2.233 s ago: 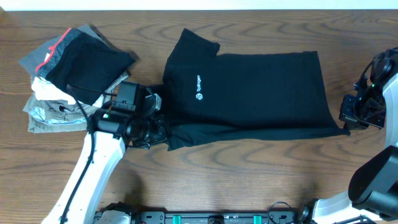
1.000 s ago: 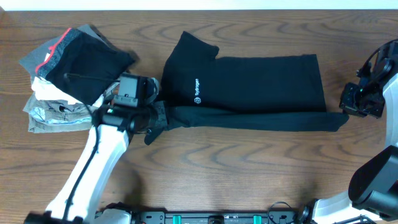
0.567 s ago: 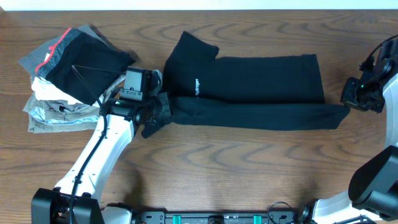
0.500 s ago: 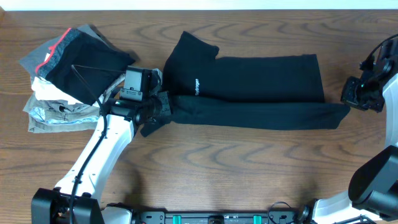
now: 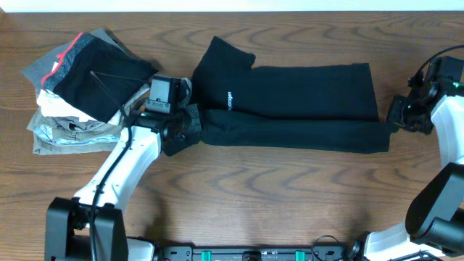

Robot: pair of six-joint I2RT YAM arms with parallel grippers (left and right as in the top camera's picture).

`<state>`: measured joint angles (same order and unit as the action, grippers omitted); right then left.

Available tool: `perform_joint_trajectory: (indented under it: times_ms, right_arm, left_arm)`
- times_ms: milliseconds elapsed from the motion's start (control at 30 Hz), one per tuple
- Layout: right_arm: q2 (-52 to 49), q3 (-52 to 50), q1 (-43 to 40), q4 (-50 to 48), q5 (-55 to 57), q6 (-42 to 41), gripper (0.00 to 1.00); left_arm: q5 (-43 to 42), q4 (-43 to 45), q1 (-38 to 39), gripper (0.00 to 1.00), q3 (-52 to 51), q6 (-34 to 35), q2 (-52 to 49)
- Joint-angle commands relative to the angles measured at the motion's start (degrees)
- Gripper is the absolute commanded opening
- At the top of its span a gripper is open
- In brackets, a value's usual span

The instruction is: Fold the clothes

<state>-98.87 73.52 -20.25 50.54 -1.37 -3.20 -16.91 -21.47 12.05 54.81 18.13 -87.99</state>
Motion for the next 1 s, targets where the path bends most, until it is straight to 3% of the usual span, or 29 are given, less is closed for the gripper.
perform_joint_trajectory:
  times_ms: [0, 500, 567, 633, 700, 733, 967]
  right_arm:
    - [0.3, -2.0, 0.6, -2.3, 0.4, 0.0, 0.08]
    - [0.3, -5.8, 2.3, -15.1, -3.1, 0.0, 0.1]
    - [0.3, -5.8, 2.8, -16.5, -3.2, 0.0, 0.12]
    - [0.3, -5.8, 3.5, -17.9, -3.2, 0.0, 0.23]
    - [0.3, -5.8, 3.9, -18.6, -3.2, 0.0, 0.36]
    - [0.3, -5.8, 4.1, -18.7, -3.1, 0.0, 0.4]
    - [0.3, -5.8, 4.1, -16.2, -3.0, 0.1, 0.41]
  left_arm:
    - [1.2, 1.3, -0.3, 0.07, 0.0, -0.3, -1.4]
    - [4.6, 2.4, -0.3, 0.07, 0.0, -0.3, -3.1]
    - [4.6, 2.5, -0.3, 0.07, 0.0, -0.3, -3.1]
    - [4.6, 2.5, -0.3, 0.08, 0.0, -0.3, -3.1]
    - [4.6, 2.5, -0.3, 0.17, 0.0, -0.3, -3.1]
    - [4.5, 2.5, -0.3, 0.27, 0.0, -0.3, -3.1]
    - [4.4, 2.3, -0.3, 0.31, 0.0, -0.3, -3.1]
